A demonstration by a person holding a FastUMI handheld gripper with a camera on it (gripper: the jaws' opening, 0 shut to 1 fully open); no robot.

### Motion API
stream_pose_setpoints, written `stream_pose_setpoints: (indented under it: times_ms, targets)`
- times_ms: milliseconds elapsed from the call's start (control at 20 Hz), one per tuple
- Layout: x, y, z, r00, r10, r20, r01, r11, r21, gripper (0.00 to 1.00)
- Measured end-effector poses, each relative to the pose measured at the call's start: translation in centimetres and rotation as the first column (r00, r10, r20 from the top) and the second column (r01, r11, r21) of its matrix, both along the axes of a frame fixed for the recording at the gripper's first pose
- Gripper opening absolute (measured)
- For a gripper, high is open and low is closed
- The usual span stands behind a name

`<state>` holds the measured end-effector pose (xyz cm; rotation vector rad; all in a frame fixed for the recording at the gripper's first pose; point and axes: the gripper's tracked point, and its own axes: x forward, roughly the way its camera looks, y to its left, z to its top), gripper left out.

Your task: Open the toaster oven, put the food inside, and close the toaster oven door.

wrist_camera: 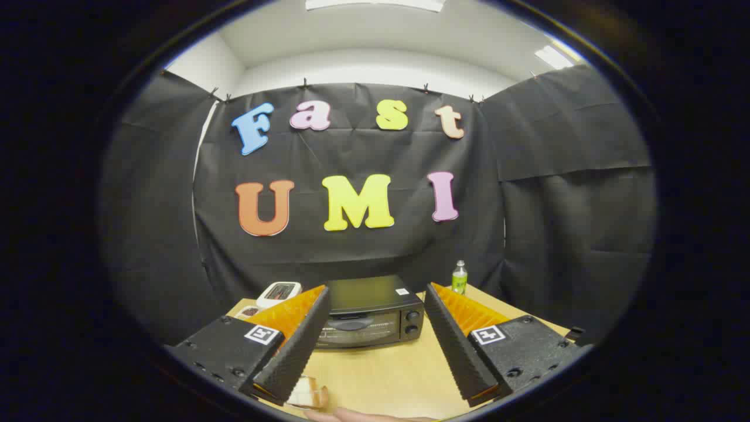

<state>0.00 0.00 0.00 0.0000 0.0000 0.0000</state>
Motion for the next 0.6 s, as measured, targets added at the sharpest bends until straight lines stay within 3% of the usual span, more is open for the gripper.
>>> stream_pose_setpoints:
  times_ms: [600]
  targets:
    - [3.0, -0.5, 0.0, 1.0, 0.021, 0.004, -0.021, 1.0, -0.02, 1.0]
